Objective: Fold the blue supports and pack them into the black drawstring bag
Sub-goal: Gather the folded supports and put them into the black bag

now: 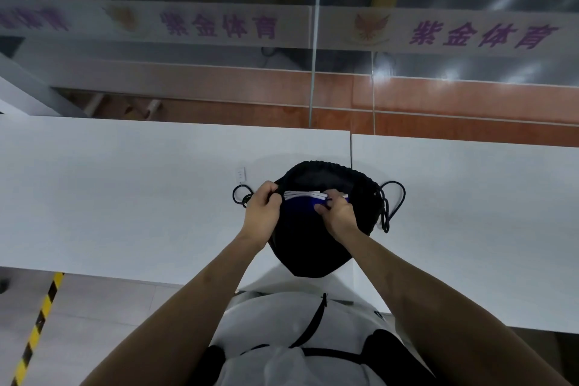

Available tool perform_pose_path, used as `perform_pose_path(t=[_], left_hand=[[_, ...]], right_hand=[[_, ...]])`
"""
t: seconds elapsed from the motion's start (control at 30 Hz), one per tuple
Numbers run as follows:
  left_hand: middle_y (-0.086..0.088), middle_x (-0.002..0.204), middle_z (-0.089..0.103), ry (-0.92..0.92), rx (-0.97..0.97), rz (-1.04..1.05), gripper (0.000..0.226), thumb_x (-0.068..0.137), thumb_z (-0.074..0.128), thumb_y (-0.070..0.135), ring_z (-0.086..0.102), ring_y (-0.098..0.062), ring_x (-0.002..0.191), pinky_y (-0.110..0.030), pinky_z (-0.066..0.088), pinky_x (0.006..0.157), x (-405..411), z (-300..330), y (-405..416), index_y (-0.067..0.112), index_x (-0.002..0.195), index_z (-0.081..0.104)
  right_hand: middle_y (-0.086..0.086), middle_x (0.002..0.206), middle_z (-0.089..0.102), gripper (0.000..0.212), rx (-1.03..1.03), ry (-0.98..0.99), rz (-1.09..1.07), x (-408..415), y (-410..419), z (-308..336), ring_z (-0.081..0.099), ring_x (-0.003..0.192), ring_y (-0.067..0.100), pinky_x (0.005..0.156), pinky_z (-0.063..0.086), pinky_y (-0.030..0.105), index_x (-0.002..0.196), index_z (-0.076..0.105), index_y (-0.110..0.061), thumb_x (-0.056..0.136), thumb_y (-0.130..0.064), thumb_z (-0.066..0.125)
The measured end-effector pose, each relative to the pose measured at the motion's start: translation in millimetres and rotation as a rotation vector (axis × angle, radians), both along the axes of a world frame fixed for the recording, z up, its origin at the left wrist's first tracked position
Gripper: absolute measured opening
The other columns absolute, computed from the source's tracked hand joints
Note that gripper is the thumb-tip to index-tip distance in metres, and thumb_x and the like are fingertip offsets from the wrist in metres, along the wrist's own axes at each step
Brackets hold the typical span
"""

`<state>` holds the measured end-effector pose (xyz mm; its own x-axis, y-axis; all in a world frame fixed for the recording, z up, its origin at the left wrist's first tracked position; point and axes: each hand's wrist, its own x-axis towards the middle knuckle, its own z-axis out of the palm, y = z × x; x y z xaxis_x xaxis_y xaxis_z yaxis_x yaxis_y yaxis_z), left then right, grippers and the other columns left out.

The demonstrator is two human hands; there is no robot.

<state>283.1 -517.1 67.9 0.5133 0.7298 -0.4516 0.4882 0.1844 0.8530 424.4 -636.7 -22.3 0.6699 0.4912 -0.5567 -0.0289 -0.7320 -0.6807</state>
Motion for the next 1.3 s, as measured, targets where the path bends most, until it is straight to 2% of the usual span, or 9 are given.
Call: perform_pose_path(t=[0.17, 0.27, 0.4, 0.5, 0.63, 0.73, 0.93, 1.1, 1.3], left_hand=[[-0.002, 0.085, 0.060, 0.075, 0.051, 0.039, 0.009, 0.095, 0.052, 0.020, 0.056, -0.020, 0.076, -0.029, 0.047, 0.068, -6, -5, 12, 0.012, 0.095, 0.055], [0.006, 0.095, 0.064, 0.164, 0.112, 0.000, 0.028, 0.093, 0.065, 0.043, 0.064, -0.012, 0.087, -0.024, 0.047, 0.069, -12, -12, 18, 0.019, 0.105, 0.057], [0.002, 0.089, 0.066, 0.285, 0.183, -0.058, 0.020, 0.094, 0.063, 0.037, 0.064, -0.018, 0.085, -0.023, 0.043, 0.062, -18, -22, 31, 0.017, 0.096, 0.060], [-0.007, 0.081, 0.063, 0.330, 0.253, -0.122, 0.026, 0.092, 0.060, 0.036, 0.060, -0.023, 0.074, -0.029, 0.040, 0.058, -22, -26, 39, 0.015, 0.078, 0.056], [-0.007, 0.078, 0.062, 0.416, 0.340, -0.249, 0.033, 0.096, 0.056, 0.039, 0.061, -0.025, 0.076, -0.032, 0.041, 0.062, -26, -27, 43, 0.015, 0.075, 0.051], [-0.006, 0.071, 0.060, 0.452, 0.380, -0.292, 0.036, 0.100, 0.052, 0.036, 0.059, -0.026, 0.072, -0.032, 0.039, 0.058, -27, -25, 42, 0.014, 0.073, 0.047], [-0.012, 0.077, 0.062, 0.397, 0.428, -0.319, 0.037, 0.102, 0.047, 0.033, 0.060, -0.030, 0.072, -0.039, 0.046, 0.065, -32, -12, 51, 0.006, 0.076, 0.052], [-0.011, 0.072, 0.067, 0.288, 0.376, -0.279, 0.042, 0.105, 0.040, 0.043, 0.064, -0.026, 0.064, -0.039, 0.054, 0.066, -35, 10, 61, 0.010, 0.084, 0.054], [-0.002, 0.082, 0.066, -0.024, 0.020, -0.166, 0.042, 0.100, 0.049, 0.050, 0.062, -0.018, 0.076, -0.033, 0.055, 0.071, -26, 43, 82, 0.011, 0.100, 0.064]], right_hand=[[0.008, 0.125, 0.067, 0.049, -0.030, 0.015, 0.115, 5, 3, 0, 0.064, 0.117, 0.027, 0.099, 0.053, 0.039, 0.138, 0.059, -0.023, 0.092, -0.027, 0.076], [0.006, 0.124, 0.070, 0.052, 0.014, -0.009, 0.154, 10, 3, 11, 0.065, 0.116, 0.022, 0.101, 0.051, 0.033, 0.136, 0.063, -0.019, 0.089, -0.033, 0.079], [0.002, 0.102, 0.071, 0.021, 0.180, -0.471, 0.092, 28, -12, 30, 0.064, 0.095, 0.018, 0.091, 0.055, 0.035, 0.112, 0.071, -0.015, 0.094, -0.027, 0.070], [0.008, 0.112, 0.065, 0.026, 0.166, -0.783, 0.032, 53, -33, 38, 0.058, 0.106, 0.030, 0.093, 0.051, 0.043, 0.118, 0.066, -0.011, 0.093, -0.019, 0.068], [0.010, 0.130, 0.063, 0.055, -0.069, -0.463, 0.002, 78, -54, 31, 0.059, 0.119, 0.032, 0.101, 0.050, 0.047, 0.141, 0.050, -0.013, 0.094, -0.035, 0.068], [0.011, 0.109, 0.069, 0.040, -0.182, -0.202, 0.073, 81, -64, 24, 0.068, 0.092, 0.031, 0.076, 0.058, 0.040, 0.128, 0.058, -0.014, 0.098, -0.041, 0.059], [0.007, 0.092, 0.066, 0.018, -0.062, -0.208, 0.149, 72, -75, 39, 0.066, 0.082, 0.029, 0.068, 0.050, 0.032, 0.108, 0.059, -0.015, 0.104, -0.031, 0.054], [0.009, 0.080, 0.065, 0.023, 0.058, -0.161, 0.070, 70, -75, 79, 0.063, 0.068, 0.028, 0.055, 0.055, 0.038, 0.089, 0.059, -0.012, 0.103, -0.030, 0.055], [0.014, 0.085, 0.070, 0.023, 0.248, -0.139, -0.074, 69, -68, 134, 0.069, 0.080, 0.028, 0.073, 0.058, 0.045, 0.089, 0.064, -0.011, 0.099, -0.030, 0.056]])
